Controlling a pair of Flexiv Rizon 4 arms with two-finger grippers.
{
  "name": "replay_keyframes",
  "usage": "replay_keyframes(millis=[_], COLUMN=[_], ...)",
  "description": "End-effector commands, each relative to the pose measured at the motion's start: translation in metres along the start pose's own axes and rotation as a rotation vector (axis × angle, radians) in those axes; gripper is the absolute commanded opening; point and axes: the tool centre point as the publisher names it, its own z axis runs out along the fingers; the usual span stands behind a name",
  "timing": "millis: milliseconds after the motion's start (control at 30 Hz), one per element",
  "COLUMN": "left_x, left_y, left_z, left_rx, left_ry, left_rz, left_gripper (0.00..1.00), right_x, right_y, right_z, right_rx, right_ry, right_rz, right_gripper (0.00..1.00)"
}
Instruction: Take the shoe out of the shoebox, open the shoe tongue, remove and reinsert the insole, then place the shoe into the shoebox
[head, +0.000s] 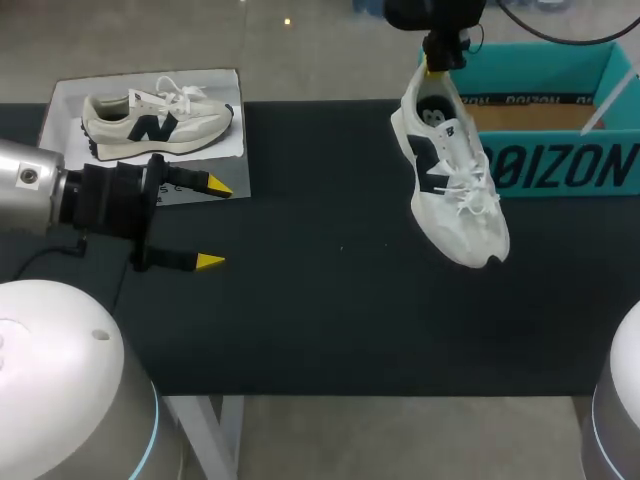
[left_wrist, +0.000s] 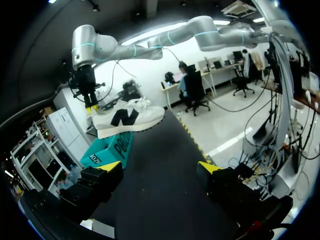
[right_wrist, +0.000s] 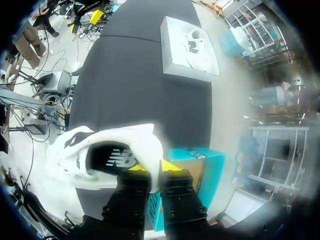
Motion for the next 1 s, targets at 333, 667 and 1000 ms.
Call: replay_keyframes(millis=[333, 667, 1000], left_x=[0.000, 0.000, 0.000], left_y=[0.000, 0.000, 0.000], left_z=[0.000, 0.000, 0.000], left_rx=[-0.001, -0.001, -0.001], left_ry=[0.002, 0.002, 0.002], left_rz=[0.000, 0.000, 0.000], left_gripper=[1.00, 1.00, 1.00], right_x=[-0.107, -0.160, -0.136], right_y=[-0.060, -0.172, -0.203], right_z=[-0.031, -0.039, -0.052], right_rx=[0.131, 0.288, 0.269], right_ry=[-0.065, -0.092, -0.192], right_rz=[0.733, 1.284, 1.409], right_gripper=[0.00, 0.00, 0.00])
